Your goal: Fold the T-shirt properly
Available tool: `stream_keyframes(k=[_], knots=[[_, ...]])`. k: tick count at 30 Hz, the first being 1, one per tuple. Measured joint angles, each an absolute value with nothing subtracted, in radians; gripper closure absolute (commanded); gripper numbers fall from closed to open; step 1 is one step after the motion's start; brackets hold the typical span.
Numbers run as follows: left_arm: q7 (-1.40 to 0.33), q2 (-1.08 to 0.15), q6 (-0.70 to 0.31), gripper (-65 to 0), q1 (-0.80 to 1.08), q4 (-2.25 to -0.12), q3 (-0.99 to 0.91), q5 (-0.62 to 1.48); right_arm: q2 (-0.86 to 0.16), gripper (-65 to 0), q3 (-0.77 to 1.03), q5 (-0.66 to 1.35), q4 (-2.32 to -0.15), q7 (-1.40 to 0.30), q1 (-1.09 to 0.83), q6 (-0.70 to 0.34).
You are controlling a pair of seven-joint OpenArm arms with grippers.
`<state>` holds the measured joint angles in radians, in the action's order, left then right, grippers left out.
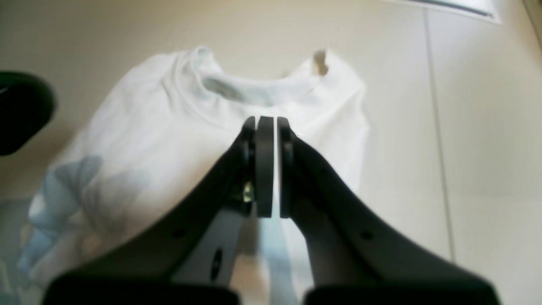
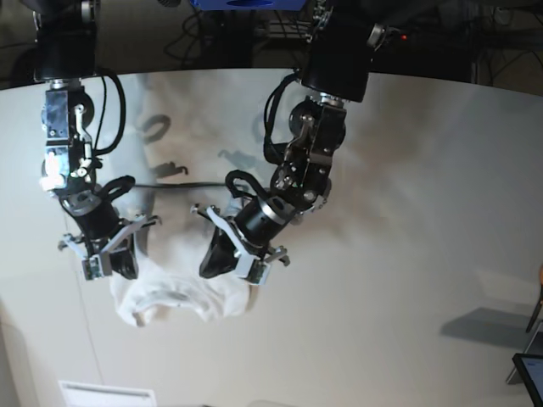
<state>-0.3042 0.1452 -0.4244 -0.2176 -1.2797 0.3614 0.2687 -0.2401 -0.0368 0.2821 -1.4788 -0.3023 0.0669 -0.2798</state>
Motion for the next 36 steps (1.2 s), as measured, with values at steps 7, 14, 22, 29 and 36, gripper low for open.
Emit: stream_keyframes(k=[7,14,22,29,36], knots=[[-0.242,0.144,-0.426,0.0,-0.246,-1.105,0.363,0.267,-0.194,-2.0,-0.070,0.282,-1.381,-0.302,0.113,-0.288],[-0.184,0.152,-0.422,0.0,-0.276,-0.967,0.389,0.181,-0.209,-2.0,-0.062,0.280,-1.276,-0.239,0.130,-0.278],[-0.165,0.149,-0.430,0.0,-0.294,-0.928,0.386,0.173,-0.245,-2.0,-0.064,0.291,-1.103,-0.070,0.147,-0.290],[-0.159,0.129,-0.444,0.0,-0.292,-0.928,0.387,0.177,-0.288,-2.0,-0.064,0.294,-0.981,0.024,0.178,-0.354],[-0.156,0.127,-0.445,0.0,-0.290,-0.928,0.387,0.181,-0.287,-2.0,0.052,0.281,-0.921,-0.010,0.227,-0.366]])
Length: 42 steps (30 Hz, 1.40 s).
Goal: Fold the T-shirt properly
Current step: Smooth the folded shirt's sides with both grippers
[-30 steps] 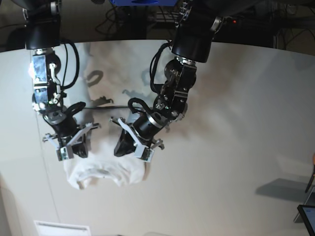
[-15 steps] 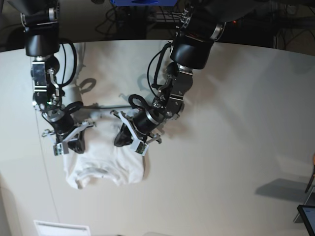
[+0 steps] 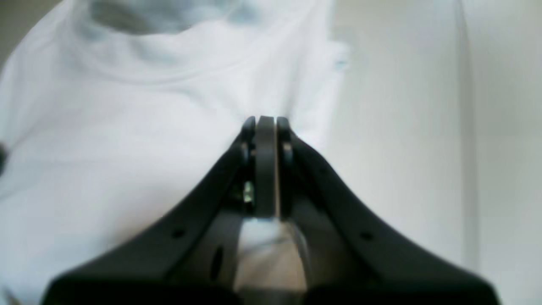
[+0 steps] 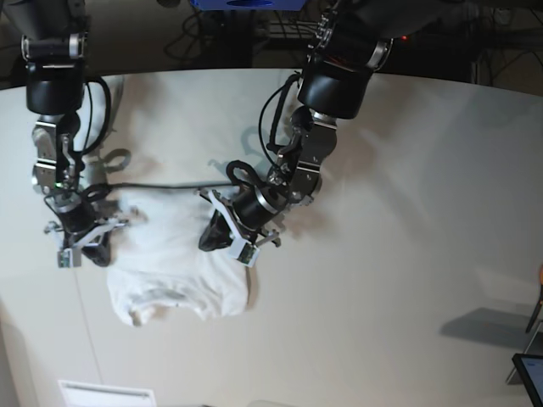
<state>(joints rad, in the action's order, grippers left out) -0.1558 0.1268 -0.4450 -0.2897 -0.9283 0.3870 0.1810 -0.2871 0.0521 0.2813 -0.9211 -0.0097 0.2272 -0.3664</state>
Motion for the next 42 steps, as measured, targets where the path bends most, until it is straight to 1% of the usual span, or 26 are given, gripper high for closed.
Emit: stream_keyframes(k=[1,4,6,8,11,14,16,20,25,30,36,39,42], knots=[[-0.156,0.126,-0.445,0.0,-0.290,-0.928,0.387,0.181,-0.297,-2.0,0.064,0.276,-0.931,-0.029,0.228,-0.365],[-0.156,0.125,-0.445,0.0,-0.288,-0.929,0.387,0.181,-0.312,-2.0,0.066,0.267,-0.989,-0.051,0.226,-0.403],[-0.155,0.125,-0.445,0.0,-0.288,-0.929,0.387,0.181,-0.298,-2.0,0.062,0.267,-1.026,-0.086,0.237,-0.418],[-0.155,0.125,-0.445,0.0,-0.288,-0.929,0.387,0.181,-0.281,-2.0,0.056,0.271,-1.055,-0.084,0.245,-0.432],[-0.156,0.125,-0.445,0.0,-0.288,-0.929,0.387,0.181,-0.270,-2.0,0.055,0.270,-1.092,-0.089,0.242,-0.426],[-0.156,0.125,-0.445,0.0,-0.288,-0.929,0.387,0.181,-0.268,-2.0,0.055,0.270,-1.099,-0.096,0.244,-0.419],[-0.156,0.125,-0.445,0.0,-0.288,-0.929,0.387,0.181,-0.268,-2.0,0.023,0.267,-1.088,-0.128,0.267,-0.419],[-0.156,0.125,-0.445,0.0,-0.288,-0.929,0.387,0.181,-0.262,-2.0,-0.032,0.271,-1.062,-0.125,0.303,-0.426],[-0.157,0.125,-0.445,0.0,-0.289,-0.929,0.387,0.181,-0.247,-2.0,-0.045,0.268,-0.941,-0.110,0.377,-0.430],[-0.155,0.125,-0.445,0.0,-0.288,-0.929,0.387,0.182,-0.253,-2.0,-0.046,0.267,-0.726,0.009,0.455,-0.423],[-0.155,0.124,-0.445,0.0,-0.288,-0.929,0.387,0.182,-0.284,-2.0,-0.049,0.263,-0.484,0.125,0.562,-0.454],[-0.155,0.124,-0.445,0.0,-0.288,-0.929,0.387,0.181,-0.303,-2.0,-0.048,0.263,-0.446,0.173,0.587,-0.463],[-0.156,0.124,-0.445,0.0,-0.287,-0.934,0.387,0.182,-0.316,-2.0,-0.048,0.263,-0.442,0.175,0.593,-0.461]])
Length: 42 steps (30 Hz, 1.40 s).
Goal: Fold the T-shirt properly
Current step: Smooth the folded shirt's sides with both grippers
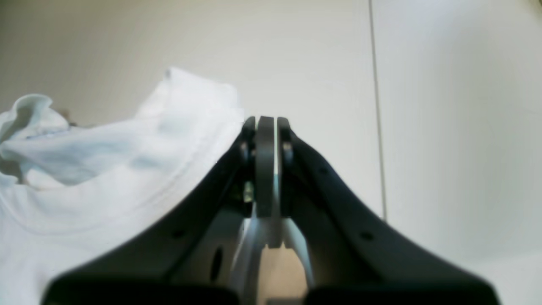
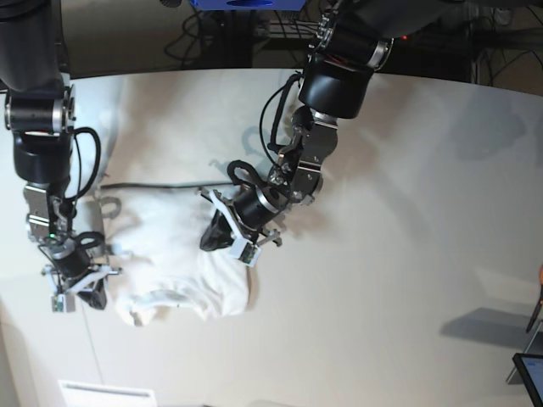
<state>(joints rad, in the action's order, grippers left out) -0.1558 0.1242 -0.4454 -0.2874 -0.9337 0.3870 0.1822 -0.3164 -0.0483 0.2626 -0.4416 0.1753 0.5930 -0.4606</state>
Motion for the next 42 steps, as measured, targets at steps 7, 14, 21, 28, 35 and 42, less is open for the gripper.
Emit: stream_keyframes(k=[7,14,21,28,35,42], knots=[[-0.241,0.122,-0.436,0.0,-0.172,-1.148,0.292,0.142,-0.396,-2.0,-0.037,0.271,-0.589,0.076,0.527,-0.456],[-0.357,0.115,-0.419,0.0,-0.172,-1.250,0.134,0.139,-0.388,-2.0,-0.040,0.268,-0.748,-0.054,0.354,-0.426],[-0.530,0.122,-0.422,0.0,-0.250,-1.238,0.090,0.137,-0.379,-2.0,-0.040,0.276,-0.770,-0.051,0.329,-0.394],[-0.634,0.146,-0.421,0.0,-0.302,-1.163,0.115,0.131,-0.338,-2.0,-0.040,0.282,-0.808,-0.114,0.326,-0.384],[-0.613,0.154,-0.321,0.0,-0.245,-1.173,0.245,0.075,-0.321,-0.4,-0.044,0.270,-1.005,-0.240,0.232,-0.383],[-0.637,0.138,-0.322,0.0,-0.173,-1.281,0.249,0.078,-0.321,-0.3,-0.046,0.266,-1.155,-0.282,0.132,-0.326]])
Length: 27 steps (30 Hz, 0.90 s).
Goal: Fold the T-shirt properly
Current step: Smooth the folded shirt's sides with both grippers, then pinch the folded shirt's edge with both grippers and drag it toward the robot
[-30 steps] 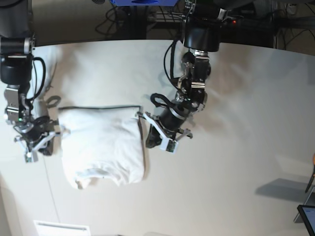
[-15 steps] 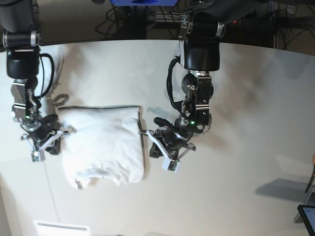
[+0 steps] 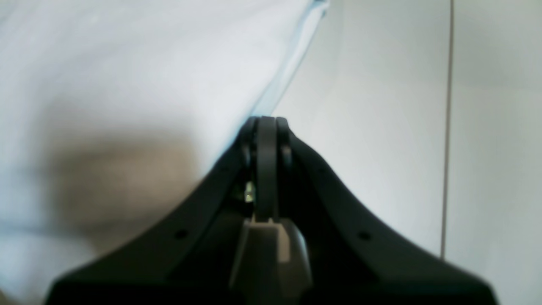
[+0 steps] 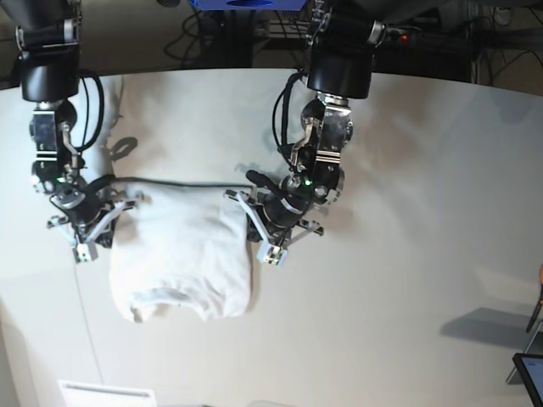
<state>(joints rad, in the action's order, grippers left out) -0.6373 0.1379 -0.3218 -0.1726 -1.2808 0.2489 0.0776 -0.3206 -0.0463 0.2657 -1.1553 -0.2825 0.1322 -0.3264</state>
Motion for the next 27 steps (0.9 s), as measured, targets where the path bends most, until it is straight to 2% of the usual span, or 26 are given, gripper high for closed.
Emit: stream_keyframes(k=[15,20,23,27], knots=[[-0.621,0.078,-0.329,0.0,0.008,-1.471,0.256,0.086,-0.321,-0.3,-0.051,0.267,-1.311,-0.311,-0.003,-0.324],[-0.661,0.065,-0.322,0.0,0.060,-1.566,0.249,0.078,-0.326,-0.3,-0.091,0.266,-1.333,-0.305,-0.018,-0.319],[-0.743,0.056,-0.321,0.0,0.060,-1.602,0.247,0.078,-0.326,-0.3,-0.096,0.271,-1.373,-0.304,-0.055,-0.303],[-0.743,0.059,-0.337,0.0,0.092,-1.730,0.225,0.088,-0.324,-0.3,-0.097,0.267,-1.392,-0.320,-0.059,-0.301]])
